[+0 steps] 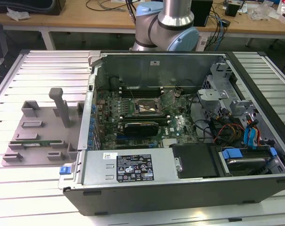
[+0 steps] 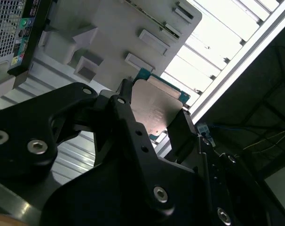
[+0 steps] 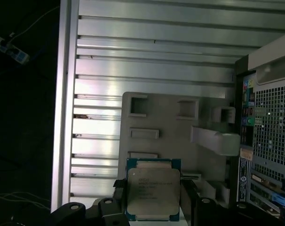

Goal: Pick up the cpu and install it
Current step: 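Pick up the cpu and move it towards the insertion slot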

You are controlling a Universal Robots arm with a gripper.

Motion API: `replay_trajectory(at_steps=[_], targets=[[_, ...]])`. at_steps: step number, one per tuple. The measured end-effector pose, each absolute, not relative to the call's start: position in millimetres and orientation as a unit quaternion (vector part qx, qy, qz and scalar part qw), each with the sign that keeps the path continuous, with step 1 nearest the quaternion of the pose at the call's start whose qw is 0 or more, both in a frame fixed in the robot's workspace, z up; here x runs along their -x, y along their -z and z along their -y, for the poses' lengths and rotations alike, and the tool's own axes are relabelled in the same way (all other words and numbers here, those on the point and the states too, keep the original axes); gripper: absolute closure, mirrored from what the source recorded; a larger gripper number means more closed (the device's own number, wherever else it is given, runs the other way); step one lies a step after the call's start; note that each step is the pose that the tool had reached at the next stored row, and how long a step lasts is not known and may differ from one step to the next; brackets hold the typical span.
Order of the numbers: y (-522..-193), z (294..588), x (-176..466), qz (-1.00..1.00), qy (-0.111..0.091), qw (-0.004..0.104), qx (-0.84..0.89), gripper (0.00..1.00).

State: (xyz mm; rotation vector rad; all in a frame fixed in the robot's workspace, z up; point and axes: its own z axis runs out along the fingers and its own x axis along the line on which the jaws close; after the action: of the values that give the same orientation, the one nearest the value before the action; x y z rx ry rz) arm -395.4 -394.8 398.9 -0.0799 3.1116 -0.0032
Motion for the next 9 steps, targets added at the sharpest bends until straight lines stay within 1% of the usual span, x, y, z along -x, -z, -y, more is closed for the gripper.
replay_trajectory(at_steps=[9], targets=[[-416.0, 394.8, 395.4, -1.000, 0.001, 0.015, 0.026, 0.45]])
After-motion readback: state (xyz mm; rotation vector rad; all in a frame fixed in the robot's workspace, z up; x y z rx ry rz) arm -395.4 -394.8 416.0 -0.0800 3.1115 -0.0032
